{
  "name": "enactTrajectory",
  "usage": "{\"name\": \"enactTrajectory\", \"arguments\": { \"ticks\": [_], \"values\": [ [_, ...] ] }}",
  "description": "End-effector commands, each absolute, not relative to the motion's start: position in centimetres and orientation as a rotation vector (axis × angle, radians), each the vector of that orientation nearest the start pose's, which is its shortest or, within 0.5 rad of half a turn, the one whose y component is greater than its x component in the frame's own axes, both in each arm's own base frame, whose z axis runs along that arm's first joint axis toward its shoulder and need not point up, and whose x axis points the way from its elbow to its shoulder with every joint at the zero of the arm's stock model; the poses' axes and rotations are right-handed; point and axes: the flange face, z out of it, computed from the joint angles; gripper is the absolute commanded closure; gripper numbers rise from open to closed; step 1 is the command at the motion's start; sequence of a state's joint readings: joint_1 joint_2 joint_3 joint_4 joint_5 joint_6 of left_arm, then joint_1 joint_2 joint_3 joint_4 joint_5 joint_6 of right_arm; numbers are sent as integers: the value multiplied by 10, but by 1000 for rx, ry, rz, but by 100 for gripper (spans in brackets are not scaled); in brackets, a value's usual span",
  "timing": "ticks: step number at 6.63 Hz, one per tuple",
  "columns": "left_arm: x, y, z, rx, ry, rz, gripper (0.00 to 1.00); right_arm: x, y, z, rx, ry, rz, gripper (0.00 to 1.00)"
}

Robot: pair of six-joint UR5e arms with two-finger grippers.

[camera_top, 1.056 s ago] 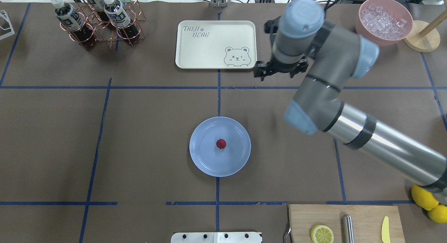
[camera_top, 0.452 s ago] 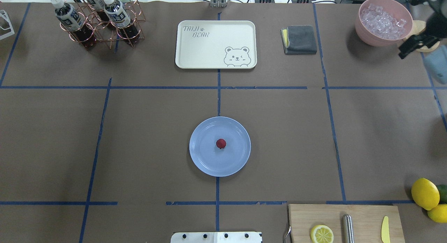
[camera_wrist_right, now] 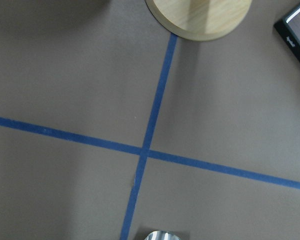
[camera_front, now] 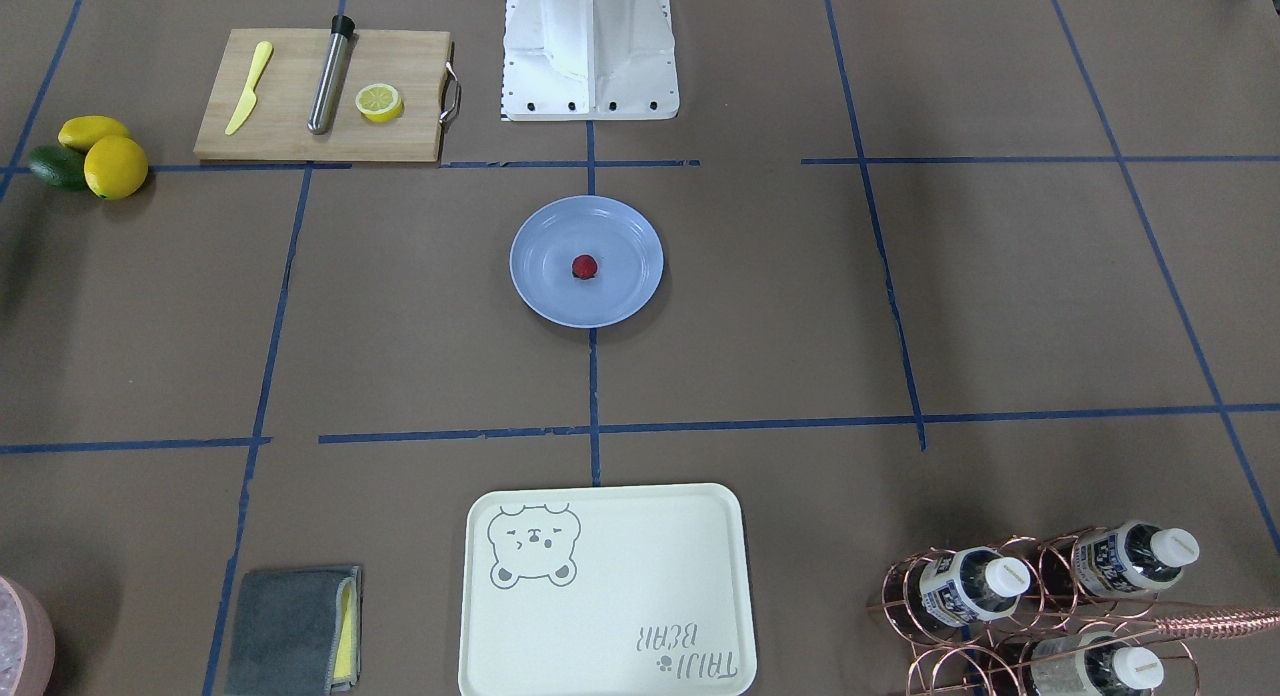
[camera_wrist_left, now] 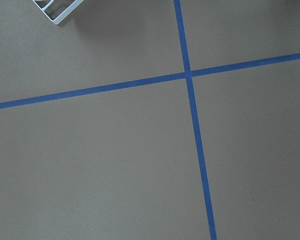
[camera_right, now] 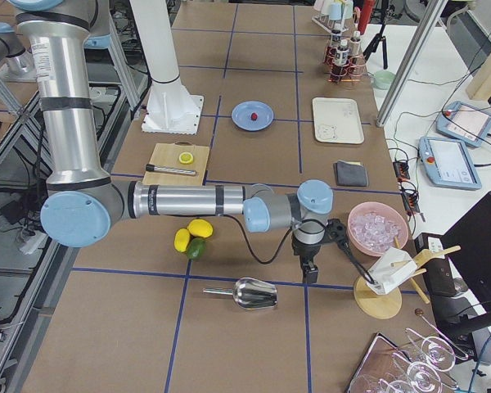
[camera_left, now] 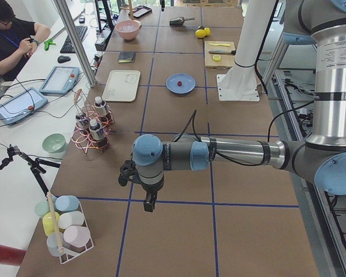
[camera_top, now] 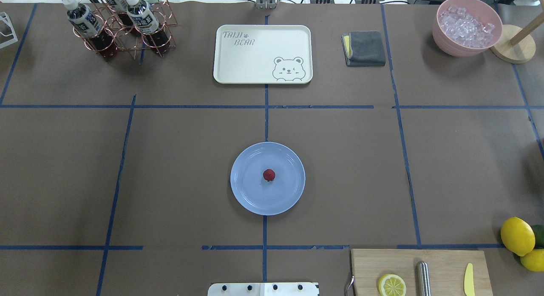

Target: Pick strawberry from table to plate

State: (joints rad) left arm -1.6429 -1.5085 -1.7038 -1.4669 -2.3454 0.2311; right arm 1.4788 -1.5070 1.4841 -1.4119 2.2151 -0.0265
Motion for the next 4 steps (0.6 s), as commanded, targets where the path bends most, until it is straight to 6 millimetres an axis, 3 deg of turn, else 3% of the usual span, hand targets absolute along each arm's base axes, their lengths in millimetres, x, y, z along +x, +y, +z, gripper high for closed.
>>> {"name": "enactTrajectory", "arguments": {
  "ticks": [1,3,4],
  "values": [
    [-94,-456,631,92,809,135,0,64,-515,664,112,-754,-69,0],
    [-93,-456,631,93,809,143,0,81,-517,642,112,-752,-42,0],
    [-94,-457,630,99,810,145,0,81,-503,650,101,-751,-41,0]
  ]
}}
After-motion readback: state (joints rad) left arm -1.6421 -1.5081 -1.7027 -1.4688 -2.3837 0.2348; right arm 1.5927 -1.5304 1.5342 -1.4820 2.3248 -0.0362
